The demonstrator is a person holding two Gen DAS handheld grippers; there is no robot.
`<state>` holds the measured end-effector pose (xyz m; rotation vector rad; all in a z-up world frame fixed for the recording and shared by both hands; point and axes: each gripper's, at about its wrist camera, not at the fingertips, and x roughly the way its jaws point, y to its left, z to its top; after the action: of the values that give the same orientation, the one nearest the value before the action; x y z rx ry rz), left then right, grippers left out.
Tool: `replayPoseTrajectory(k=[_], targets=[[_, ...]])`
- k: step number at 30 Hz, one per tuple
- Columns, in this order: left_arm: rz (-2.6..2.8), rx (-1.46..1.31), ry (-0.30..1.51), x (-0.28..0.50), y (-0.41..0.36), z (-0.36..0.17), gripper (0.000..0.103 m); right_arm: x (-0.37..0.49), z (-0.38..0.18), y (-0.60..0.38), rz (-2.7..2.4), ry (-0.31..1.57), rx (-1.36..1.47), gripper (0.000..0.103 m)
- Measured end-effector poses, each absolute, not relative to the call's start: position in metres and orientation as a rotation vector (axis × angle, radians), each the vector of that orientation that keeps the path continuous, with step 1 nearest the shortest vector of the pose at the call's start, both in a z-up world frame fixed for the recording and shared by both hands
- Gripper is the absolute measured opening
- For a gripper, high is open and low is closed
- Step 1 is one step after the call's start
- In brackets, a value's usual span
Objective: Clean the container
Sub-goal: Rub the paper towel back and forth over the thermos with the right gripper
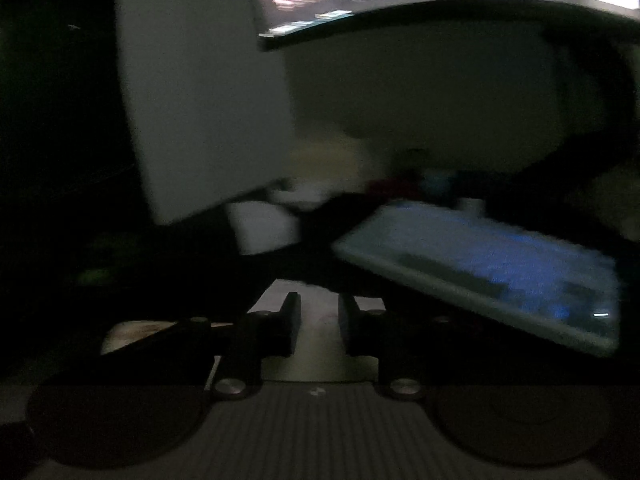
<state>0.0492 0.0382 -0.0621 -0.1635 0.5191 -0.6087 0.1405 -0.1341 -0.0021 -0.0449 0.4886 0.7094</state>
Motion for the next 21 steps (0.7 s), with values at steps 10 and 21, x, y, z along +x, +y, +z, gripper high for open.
replayPoseTrajectory(k=[10,21], targets=[[-0.636,-0.135,0.525,0.042,0.032,-0.063,0.103,0.096,0.008,-0.126,0.983,0.464,-0.077,0.023],[-0.659,-0.114,0.557,0.038,0.026,-0.061,0.103,0.107,0.003,-0.136,0.873,0.467,-0.06,0.025]])
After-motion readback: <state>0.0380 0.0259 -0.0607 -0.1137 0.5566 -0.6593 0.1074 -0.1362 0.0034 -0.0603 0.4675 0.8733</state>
